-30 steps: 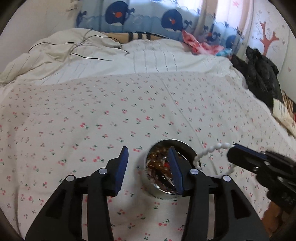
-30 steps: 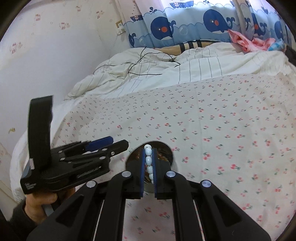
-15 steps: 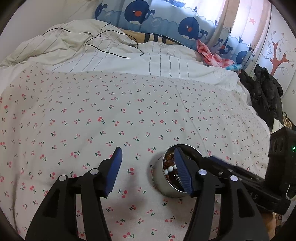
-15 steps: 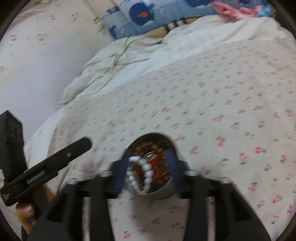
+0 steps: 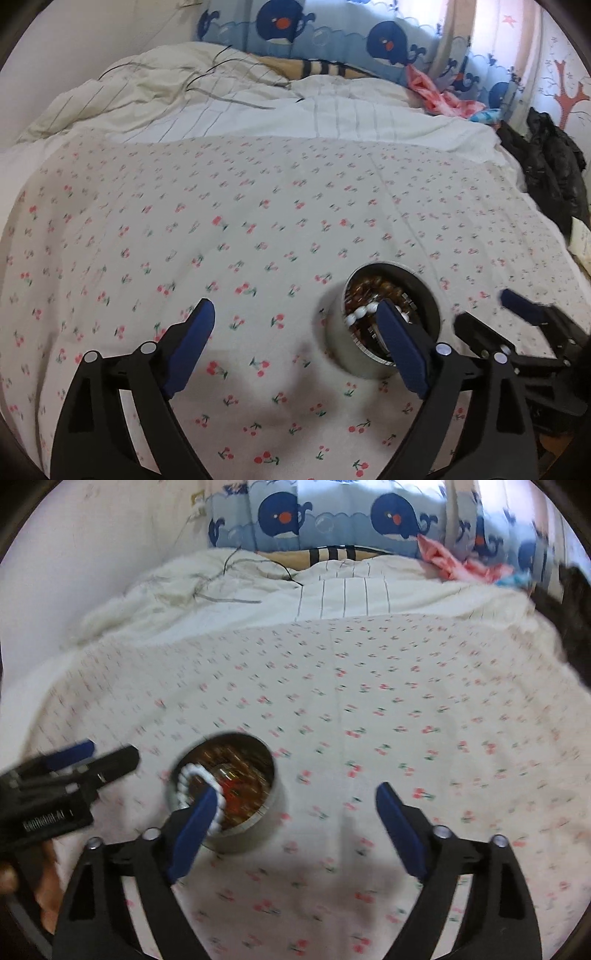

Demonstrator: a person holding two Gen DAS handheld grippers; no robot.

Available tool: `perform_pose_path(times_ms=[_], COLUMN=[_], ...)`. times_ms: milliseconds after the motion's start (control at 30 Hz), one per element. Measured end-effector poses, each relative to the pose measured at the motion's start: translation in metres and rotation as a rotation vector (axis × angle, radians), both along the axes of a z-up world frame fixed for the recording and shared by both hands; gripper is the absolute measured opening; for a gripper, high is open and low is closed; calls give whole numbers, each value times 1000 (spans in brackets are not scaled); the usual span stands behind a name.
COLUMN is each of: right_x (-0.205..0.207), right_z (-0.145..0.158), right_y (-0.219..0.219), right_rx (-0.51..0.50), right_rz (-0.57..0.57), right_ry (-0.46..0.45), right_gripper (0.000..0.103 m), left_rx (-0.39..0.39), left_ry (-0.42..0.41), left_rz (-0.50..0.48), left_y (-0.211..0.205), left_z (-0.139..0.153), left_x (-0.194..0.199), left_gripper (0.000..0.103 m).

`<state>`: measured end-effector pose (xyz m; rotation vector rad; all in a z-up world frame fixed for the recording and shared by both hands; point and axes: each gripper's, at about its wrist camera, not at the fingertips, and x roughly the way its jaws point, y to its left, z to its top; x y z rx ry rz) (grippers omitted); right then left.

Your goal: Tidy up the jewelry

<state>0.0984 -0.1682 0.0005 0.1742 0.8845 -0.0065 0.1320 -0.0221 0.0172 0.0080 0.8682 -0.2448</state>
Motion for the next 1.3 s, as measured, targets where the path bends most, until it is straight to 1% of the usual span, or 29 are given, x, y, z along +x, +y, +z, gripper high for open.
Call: perform_pose_path(times_ms=[100,267,533,767,867,967,1067,1167,1300], right_x=[-9,-20,-40,-51,-54,-55,-54,-52,-49], right_z=[-7,-16,-7,-5,-7,-8,-9,-12,-16], right_y=[-1,-7,6,15,18,20,20,20,15], right_rx=[-35,-21,-39,-50,-49,-50,-55,-57,-54], right_rz=[23,25,48,63,60,60,58,53,45], right_ry=[28,78,63,66,67,70,71,76,91], right_gripper=[89,90,92,92,92,92,93,93,93], left_rx=[3,40,93,172,179,157,151,164,162], left_ry=[12,-4,-30,-70,-66,-63,-66,-66,-28], left_rz=[33,32,16,9,16,2,-18,-42,-62], left_y=[6,10,16,24,28,27,19,11,4], left_z=[-7,-8,-1,0,-3,-2,-2,-7,-18], left_x=[-6,-18,-46,-68,-69,-72,-73,-73,-67], left_gripper=[86,88,90,92,92,93,93,94,94])
